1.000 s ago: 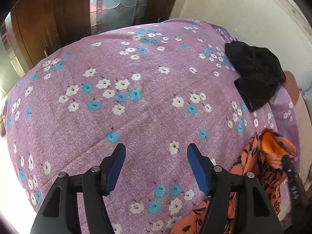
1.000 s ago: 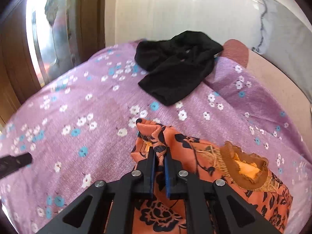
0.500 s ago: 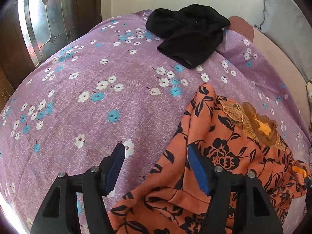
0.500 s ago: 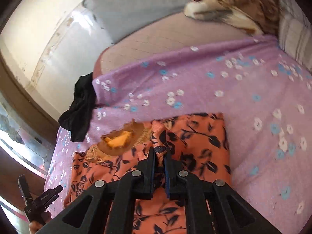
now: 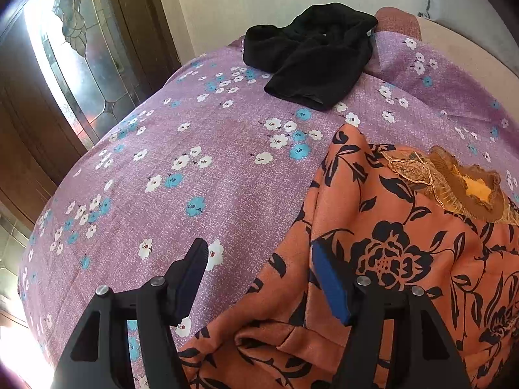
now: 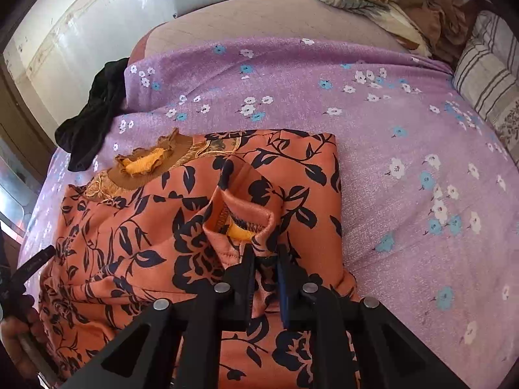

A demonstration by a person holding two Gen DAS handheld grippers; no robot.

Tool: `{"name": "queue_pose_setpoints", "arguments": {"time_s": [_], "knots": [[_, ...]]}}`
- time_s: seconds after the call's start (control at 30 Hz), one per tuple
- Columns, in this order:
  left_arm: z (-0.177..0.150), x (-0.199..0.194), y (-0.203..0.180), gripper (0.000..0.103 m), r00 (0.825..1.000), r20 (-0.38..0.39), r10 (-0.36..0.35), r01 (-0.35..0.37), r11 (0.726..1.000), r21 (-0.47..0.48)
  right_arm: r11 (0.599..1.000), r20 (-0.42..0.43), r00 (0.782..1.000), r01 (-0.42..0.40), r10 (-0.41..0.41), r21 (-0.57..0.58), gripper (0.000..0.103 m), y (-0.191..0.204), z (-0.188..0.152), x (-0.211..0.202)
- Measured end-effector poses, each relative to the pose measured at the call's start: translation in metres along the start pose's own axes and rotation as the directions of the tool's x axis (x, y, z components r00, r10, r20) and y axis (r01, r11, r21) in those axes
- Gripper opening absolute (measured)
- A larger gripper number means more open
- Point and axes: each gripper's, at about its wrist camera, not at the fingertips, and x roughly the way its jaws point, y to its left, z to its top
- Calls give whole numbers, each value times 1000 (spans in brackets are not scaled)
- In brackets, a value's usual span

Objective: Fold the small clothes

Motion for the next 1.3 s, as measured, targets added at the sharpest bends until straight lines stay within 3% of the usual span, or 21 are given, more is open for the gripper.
{"name": "queue_pose_setpoints", "arguments": {"time_s": [0.17,0.27,0.33,0.4,0.43,0.7,0.87,0.97,1.0,1.1,1.2,1.3], "knots": [[1,-13,-16,67,998,55,-20,17,999,46,997,19,998,65,-64,-35,16,2,0,-5],[1,-17,-20,67,997,66,-50,47,998,46,993,41,994,100,-98,-56,24,7,1,-8],[1,-16,-22,68,997,60,-51,48,997,55,991,51,992,116,-113,-70,34,9,0,-11],[0,-14,-22,68,997,50,-50,47,997,60,992,59,992,114,-111,-53,69,7,1,-12],[0,-14,-22,68,998,47,-51,49,997,59,994,66,992,105,-103,-38,70,4,0,-14],[1,-22,-21,68,994,81,-67,63,996,56,985,103,984,153,-145,-78,70,10,1,-18],[3,-37,-22,68,987,128,-99,94,995,44,984,213,968,154,-131,-90,70,11,5,-37],[4,-48,-21,68,978,173,-114,108,993,46,997,295,955,37,-16,-66,66,1,12,-56],[3,-51,-22,68,975,184,-120,113,992,52,998,314,949,-3,23,-63,61,-2,16,-61],[-1,-49,-32,70,978,164,-131,115,988,103,993,322,941,-88,109,-80,53,-7,22,-63],[-11,-30,-47,70,993,73,-96,81,978,192,974,246,942,-217,227,-68,45,-9,25,-49],[-26,-17,-59,71,999,11,-41,36,954,298,948,122,940,-316,319,-48,44,-2,25,-26]]}}
